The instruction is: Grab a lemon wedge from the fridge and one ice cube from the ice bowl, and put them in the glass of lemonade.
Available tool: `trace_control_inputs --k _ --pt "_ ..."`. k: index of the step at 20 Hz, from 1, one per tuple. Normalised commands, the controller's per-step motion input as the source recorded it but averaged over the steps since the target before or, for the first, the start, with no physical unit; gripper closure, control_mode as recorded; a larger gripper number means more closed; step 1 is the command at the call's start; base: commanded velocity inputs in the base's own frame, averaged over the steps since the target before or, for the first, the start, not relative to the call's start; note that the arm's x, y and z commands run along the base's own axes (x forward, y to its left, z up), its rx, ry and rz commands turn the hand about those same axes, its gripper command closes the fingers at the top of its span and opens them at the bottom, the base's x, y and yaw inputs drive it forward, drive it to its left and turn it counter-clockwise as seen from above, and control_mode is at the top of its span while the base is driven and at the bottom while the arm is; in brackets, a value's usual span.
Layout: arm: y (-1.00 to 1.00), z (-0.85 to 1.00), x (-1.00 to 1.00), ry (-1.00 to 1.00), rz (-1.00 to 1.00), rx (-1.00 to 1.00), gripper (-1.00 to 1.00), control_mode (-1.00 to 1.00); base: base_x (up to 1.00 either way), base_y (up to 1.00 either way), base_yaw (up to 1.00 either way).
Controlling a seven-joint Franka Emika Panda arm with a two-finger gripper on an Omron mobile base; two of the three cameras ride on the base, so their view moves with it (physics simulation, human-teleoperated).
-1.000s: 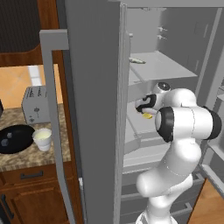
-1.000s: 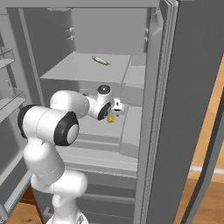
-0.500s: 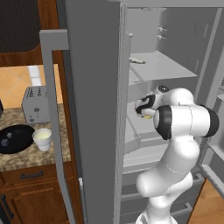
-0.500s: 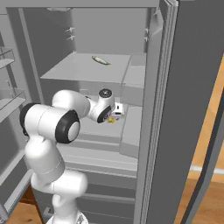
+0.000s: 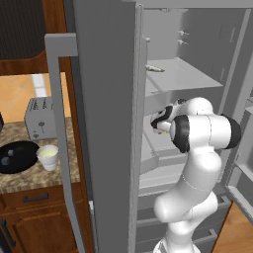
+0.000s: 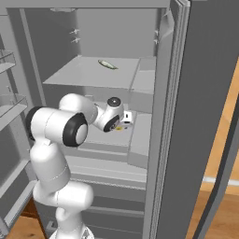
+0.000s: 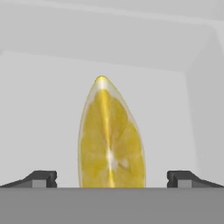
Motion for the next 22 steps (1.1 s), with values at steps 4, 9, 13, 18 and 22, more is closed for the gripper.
trace_control_inputs --k 4,9,13,18,22 --pt "0.00 -0.09 0.12 0.03 0.01 0.00 -1.00 -1.00 0.00 0.00 0.00" --pt "0.00 -0.06 0.00 0.02 0.01 0.00 -1.00 -1.00 0.00 0.00 0.00" --pt "0.00 0.00 0.00 0.01 0.00 0.00 1.00 -1.00 0.00 0.00 0.00" --pt "0.00 0.00 -0.01 0.00 0.00 0.00 1.00 -1.00 0.00 0.00 0.00" --pt "0.00 0.05 -0.43 0.00 0.00 0.00 1.00 -1.00 0.00 0.00 0.00"
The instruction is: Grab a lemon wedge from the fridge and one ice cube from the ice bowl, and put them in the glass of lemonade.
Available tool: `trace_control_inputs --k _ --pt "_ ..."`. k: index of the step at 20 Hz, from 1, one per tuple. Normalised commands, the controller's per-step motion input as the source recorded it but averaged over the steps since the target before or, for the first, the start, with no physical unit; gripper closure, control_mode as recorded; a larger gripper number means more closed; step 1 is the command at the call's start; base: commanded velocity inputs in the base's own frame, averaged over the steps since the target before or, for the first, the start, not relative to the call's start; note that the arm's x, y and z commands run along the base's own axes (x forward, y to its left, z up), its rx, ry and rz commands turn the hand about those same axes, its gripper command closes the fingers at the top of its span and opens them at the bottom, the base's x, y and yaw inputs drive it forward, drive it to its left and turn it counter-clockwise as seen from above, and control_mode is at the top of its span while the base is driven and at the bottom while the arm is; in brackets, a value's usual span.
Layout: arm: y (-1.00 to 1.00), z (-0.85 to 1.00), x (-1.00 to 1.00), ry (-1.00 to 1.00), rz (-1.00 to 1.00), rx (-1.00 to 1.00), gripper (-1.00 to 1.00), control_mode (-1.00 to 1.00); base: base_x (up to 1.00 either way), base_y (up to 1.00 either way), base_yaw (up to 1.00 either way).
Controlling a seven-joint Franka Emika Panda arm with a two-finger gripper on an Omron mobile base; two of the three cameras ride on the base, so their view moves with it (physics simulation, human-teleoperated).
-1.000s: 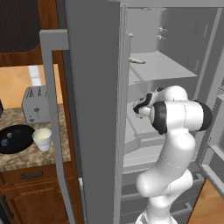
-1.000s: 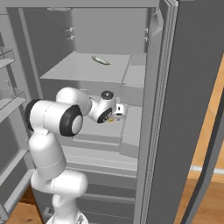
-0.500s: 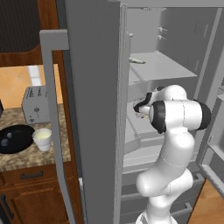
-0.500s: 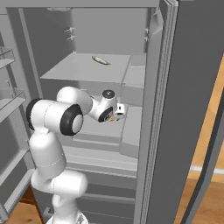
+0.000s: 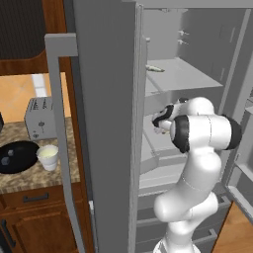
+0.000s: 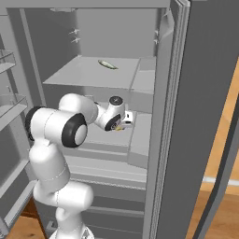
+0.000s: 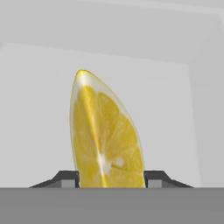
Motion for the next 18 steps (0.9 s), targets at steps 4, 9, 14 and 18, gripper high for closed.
trace_control_inputs --k 4,9,14,18 --pt "0.00 0.37 -1.00 -0.02 0.00 0.00 1.00 -1.00 0.00 0.00 0.00" --pt "-0.02 0.96 -1.00 0.00 -0.01 0.00 1.00 -1.00 0.00 0.00 0.00" --pt "0.00 1.00 -1.00 0.09 0.00 0.00 1.00 -1.00 0.00 0.00 0.00" --pt "0.00 1.00 -1.00 0.12 -0.01 0.00 1.00 -1.00 0.00 0.00 0.00"
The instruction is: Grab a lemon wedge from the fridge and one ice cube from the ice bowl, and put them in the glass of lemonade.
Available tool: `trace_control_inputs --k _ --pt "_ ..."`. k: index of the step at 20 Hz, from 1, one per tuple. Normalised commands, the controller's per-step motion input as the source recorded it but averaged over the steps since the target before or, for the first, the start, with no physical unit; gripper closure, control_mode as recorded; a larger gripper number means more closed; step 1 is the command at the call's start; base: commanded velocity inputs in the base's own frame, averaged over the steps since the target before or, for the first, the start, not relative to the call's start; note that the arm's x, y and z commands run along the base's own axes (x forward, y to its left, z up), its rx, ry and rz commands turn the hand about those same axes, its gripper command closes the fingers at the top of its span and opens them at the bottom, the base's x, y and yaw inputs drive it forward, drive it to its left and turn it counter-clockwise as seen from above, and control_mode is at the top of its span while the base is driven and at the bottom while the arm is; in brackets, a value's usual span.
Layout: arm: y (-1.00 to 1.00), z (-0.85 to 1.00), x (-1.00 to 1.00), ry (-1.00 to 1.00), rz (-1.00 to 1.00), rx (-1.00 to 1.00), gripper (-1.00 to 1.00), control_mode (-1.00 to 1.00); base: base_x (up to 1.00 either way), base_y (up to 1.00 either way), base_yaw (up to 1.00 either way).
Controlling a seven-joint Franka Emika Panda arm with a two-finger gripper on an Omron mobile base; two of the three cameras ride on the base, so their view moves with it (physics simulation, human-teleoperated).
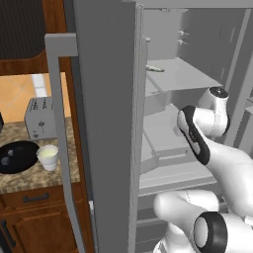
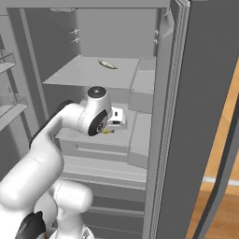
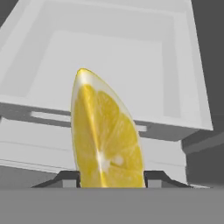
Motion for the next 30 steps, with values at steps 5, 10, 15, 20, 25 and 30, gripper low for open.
trace_control_inputs --k 5,10,15,20,25,30 --pt "0.08 1.00 -0.78 0.03 -0.01 -0.01 1.00 -1.00 0.00 0.00 0.00" --pt "0.32 0.63 -0.92 -0.04 0.00 0.00 1.00 -1.00 0.00 0.00 0.00" --pt "0.59 0.57 -0.95 -0.06 0.00 0.00 1.00 -1.00 0.00 0.00 0.00" --pt "0.43 0.38 -0.99 0.00 0.00 0.00 1.00 -1.00 0.00 0.00 0.00" --pt "0.05 0.13 -0.76 -0.01 0.00 0.00 1.00 -1.00 0.00 0.00 0.00" --pt "0.00 0.00 -0.19 -0.01 0.00 0.00 1.00 -1.00 0.00 0.00 0.00"
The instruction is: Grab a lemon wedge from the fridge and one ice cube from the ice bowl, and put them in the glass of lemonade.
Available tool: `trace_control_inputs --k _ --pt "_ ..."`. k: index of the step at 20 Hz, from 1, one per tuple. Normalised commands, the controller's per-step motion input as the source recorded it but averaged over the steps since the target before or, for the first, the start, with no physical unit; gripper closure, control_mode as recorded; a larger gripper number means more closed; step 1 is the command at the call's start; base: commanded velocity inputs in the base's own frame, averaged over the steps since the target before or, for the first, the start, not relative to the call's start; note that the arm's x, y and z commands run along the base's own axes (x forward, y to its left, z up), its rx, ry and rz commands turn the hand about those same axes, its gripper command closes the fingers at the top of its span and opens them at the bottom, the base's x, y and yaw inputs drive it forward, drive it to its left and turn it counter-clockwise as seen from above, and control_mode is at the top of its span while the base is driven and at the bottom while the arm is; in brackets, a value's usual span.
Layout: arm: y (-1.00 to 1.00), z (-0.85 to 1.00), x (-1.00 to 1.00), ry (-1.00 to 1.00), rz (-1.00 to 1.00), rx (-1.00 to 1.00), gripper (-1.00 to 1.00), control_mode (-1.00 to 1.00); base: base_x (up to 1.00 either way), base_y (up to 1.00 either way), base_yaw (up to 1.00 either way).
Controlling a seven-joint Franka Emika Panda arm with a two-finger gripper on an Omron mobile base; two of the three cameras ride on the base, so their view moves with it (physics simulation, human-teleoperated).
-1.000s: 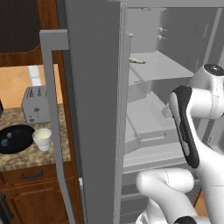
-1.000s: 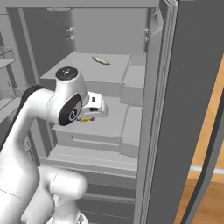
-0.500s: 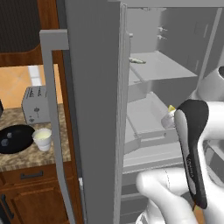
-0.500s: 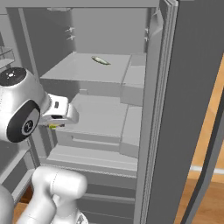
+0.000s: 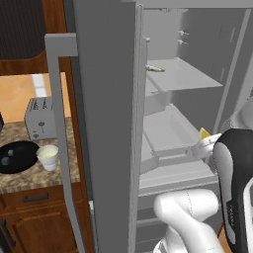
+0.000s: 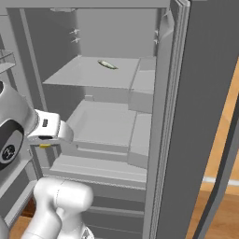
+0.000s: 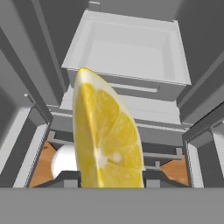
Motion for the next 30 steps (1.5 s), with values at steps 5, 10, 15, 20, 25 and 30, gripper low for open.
trace_control_inputs --k 5,10,15,20,25,30 --pt "0.00 0.00 0.00 0.00 0.00 0.00 1.00 -1.00 0.00 0.00 0.00" --pt "0.00 0.00 0.00 0.00 0.00 0.00 1.00 1.00 -0.87 0.00 0.00" --pt "0.00 0.00 0.00 0.00 0.00 0.00 1.00 1.00 -1.00 0.09 0.00" --pt "0.00 0.00 0.00 0.00 0.00 0.00 1.00 1.00 -0.24 0.19 0.59" --pt "0.00 0.00 0.00 0.00 0.00 0.00 1.00 1.00 0.00 0.00 1.00" --pt "0.00 0.00 0.00 0.00 0.00 0.00 1.00 1.00 -0.10 0.04 0.99"
